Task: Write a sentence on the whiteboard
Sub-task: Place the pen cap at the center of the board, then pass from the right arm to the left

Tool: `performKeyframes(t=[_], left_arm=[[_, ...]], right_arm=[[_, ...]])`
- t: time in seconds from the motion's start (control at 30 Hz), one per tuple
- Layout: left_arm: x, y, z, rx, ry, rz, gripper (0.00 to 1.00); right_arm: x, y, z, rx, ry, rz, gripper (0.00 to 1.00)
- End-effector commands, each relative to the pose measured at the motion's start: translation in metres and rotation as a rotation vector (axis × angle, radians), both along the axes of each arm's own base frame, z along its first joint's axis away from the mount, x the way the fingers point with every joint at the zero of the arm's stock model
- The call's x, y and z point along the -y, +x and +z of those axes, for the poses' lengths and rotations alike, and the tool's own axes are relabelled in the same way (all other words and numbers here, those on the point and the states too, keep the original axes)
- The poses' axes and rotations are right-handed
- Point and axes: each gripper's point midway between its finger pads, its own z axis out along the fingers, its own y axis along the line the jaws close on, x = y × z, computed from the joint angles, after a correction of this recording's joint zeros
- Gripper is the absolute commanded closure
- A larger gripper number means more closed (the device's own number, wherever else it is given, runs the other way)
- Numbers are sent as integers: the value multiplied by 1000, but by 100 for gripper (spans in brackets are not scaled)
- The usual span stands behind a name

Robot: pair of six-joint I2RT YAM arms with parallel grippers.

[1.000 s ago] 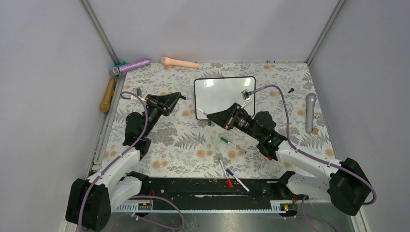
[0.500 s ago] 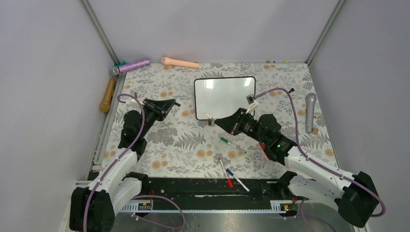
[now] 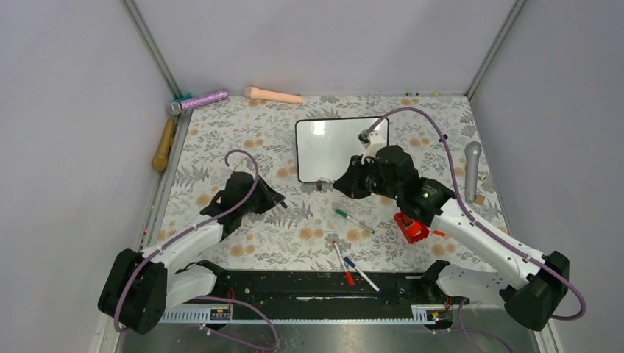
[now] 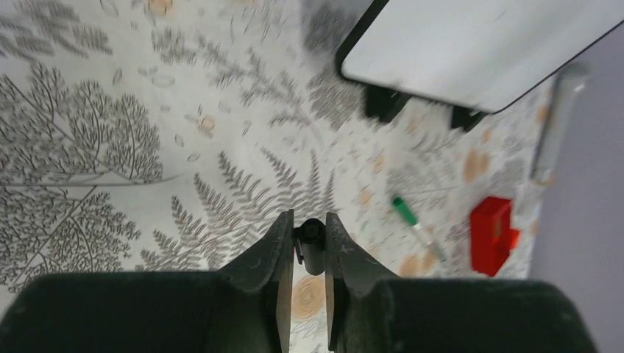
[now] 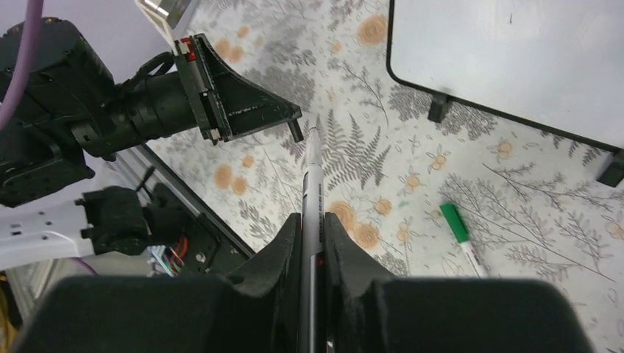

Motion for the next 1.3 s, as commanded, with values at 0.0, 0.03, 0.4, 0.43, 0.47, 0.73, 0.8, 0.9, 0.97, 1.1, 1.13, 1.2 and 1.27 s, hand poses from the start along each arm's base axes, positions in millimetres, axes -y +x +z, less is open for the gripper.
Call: performKeyframes(t=[0.0,0.03,0.4,0.43,0.47,0.73,0.8,0.9,0.97,1.1,1.13,1.2,1.27], left_arm=[[8,-1,-16,-30,131,-58,100],[10,-3,-19,-40,142,-76,99],[22,-8,-12,34,180,-200,44],[25,-11,-11,39,172,-226,42],[33,-12,-5,81,149,-272,39],[68,-27,64,592,145,-494,31],[70,-29,79,721,165,-490,29],[74,-32,97,857,204,-480,27],[90,-44,102,950,223,-590,21],[113,-64,108,1126,307,-719,16],[116,-65,109,1160,342,-733,14],[119,-67,108,1208,404,-767,12],[121,-67,112,1247,437,-782,13]], right_arm=[[16,-15,-27,-102,-234,95,100],[17,-17,-30,-124,-256,111,100],[16,-23,-36,-158,-327,198,100],[18,-22,-36,-155,-332,195,100],[19,-22,-36,-155,-337,195,100],[22,-28,-29,-223,-375,254,100],[22,-29,-25,-233,-373,268,100],[22,-29,-22,-244,-384,269,100],[21,-26,-20,-245,-386,260,100],[18,-21,-13,-255,-372,226,100],[18,-18,-11,-258,-372,209,100],[19,-18,-8,-278,-381,195,100],[17,-22,-7,-294,-377,216,100]])
